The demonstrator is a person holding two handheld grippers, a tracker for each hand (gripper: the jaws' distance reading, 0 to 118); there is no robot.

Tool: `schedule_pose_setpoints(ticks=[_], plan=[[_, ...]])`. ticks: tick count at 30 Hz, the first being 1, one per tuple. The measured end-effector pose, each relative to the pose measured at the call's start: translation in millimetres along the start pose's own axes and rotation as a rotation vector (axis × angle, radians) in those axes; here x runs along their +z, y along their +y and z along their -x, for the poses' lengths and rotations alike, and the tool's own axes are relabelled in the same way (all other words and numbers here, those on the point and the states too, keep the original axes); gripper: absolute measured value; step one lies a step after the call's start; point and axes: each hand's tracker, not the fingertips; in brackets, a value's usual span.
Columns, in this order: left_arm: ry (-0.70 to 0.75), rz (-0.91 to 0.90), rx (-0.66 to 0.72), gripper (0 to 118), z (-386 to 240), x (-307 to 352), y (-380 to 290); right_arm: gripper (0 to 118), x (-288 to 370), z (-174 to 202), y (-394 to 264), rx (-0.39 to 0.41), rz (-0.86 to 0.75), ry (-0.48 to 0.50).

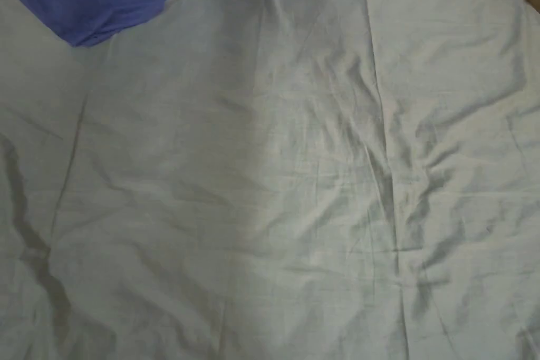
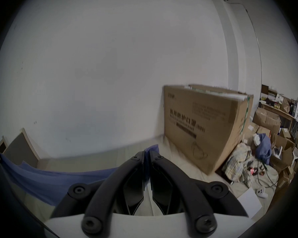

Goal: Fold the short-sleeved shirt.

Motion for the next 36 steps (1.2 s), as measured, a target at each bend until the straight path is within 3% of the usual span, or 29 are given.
schedule_pose_setpoints(ticks=[4, 12, 15, 19, 21, 27, 30, 31, 34, 35, 36], plan=[[-0.028, 0.14, 0.013, 0, 16.7, 8.2, -64.4, 4, 5.9, -21.8, -66.0, 0.013, 0.149, 0.027], [-0.12, 0.342, 0.025, 0, 78.4, 85.1, -179.1, 4, 65.8, -94.0, -204.3, -0.077, 0.329, 0.067], [-0.139, 0.409, 0.017, 0, 105.1, 140.1, -226.3, 4, 100.4, -118.3, -255.6, -0.017, 0.401, 0.084], [-0.15, 0.478, 0.059, 0, 147.2, 196.3, -291.8, 4, 161.9, -147.1, -317.9, -0.017, 0.478, 0.114], [-0.138, 0.521, 0.094, 0, 165.0, 224.9, -318.0, 4, 194.8, -159.0, -338.4, -0.012, 0.495, 0.12], [-0.111, 0.56, 0.115, 0, 210.0, 290.9, -366.8, 4, 256.6, -193.5, -369.6, 0.114, 0.519, 0.161], [-0.113, 0.573, 0.153, 0, 221.8, 326.6, -378.6, 4, 278.3, -211.0, -379.7, 0.082, 0.507, 0.14], [-0.107, 0.579, 0.144, 0, 222.7, 336.5, -383.2, 4, 287.8, -213.1, -384.1, 0.046, 0.566, 0.195], [-0.11, 0.573, 0.031, 0, 218.8, 362.9, -393.7, 4, 305.8, -224.2, -392.2, 0.021, 0.575, 0.21], [-0.103, 0.567, 0.02, 0, 218.0, 368.3, -396.0, 4, 309.4, -231.8, -396.7, 0.062, 0.583, 0.105], [-0.106, 0.568, 0.026, 0, 218.6, 371.9, -397.4, 4, 313.3, -235.2, -399.5, 0.068, 0.585, 0.103]])
